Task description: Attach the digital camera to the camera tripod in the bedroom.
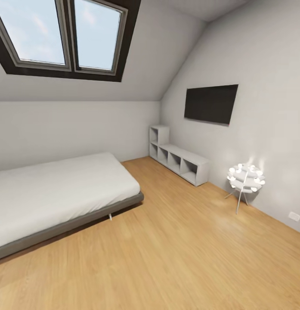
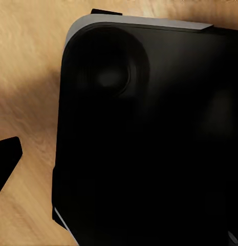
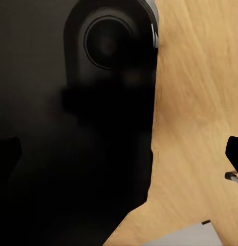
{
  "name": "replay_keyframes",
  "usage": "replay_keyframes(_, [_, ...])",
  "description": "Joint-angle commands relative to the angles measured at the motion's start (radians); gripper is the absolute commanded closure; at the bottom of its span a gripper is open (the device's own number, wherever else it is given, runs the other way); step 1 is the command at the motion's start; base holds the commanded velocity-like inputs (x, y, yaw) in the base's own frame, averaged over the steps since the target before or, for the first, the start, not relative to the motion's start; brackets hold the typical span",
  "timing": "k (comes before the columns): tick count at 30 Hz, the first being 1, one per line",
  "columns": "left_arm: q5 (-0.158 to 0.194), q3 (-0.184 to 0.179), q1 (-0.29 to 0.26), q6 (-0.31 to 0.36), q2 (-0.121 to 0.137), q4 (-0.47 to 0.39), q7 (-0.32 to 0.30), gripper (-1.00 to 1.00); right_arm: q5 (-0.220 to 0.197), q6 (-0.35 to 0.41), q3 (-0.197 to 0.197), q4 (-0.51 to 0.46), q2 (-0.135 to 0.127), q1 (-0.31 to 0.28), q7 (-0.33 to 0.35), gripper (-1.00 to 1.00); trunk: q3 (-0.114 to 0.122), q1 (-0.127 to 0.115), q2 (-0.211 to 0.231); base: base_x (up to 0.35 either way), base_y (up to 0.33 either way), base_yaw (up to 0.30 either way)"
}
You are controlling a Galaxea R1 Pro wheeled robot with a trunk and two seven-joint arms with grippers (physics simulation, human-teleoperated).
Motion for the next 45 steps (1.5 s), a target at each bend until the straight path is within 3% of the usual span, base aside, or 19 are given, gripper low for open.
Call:
replay_keyframes(1, [0.008,0.0,0.0,-0.003,0.0,0.0,0.0,-1.0,0.001,-0.001,0.001,0.0,0.0,0.0,0.0,-1.0,-0.001,0.0,0.0,0.0,0.269,-0.009])
replay_keyframes(12, [0.01,0.0,0.0,0.001,0.001,0.001,0.0,-1.0,0.003,-0.001,0.002,0.0,-0.001,0.0,0.0,-1.0,-0.001,0.0,0.0,0.077,0.307,-0.002])
replay_keyframes(26, [0.016,-0.003,0.0,0.011,0.002,0.002,0.0,-1.0,0.003,-0.004,0.002,0.0,0.001,0.0,-0.001,-1.0,-0.001,0.0,0.0,0.286,0.21,0.0])
replay_keyframes(34, [0.016,-0.002,0.0,0.011,0.001,0.002,0.0,-1.0,0.002,-0.052,0.002,0.0,0.003,0.0,-0.001,-1.0,-0.001,0.0,0.0,0.307,0.169,-0.001])
replay_keyframes(45, [0.016,-0.001,0.0,0.011,0.001,0.001,0.0,-1.0,0.001,-0.059,0.001,0.0,0.006,0.0,-0.002,-1.0,-0.001,0.0,0.0,0.308,0.167,-0.184])
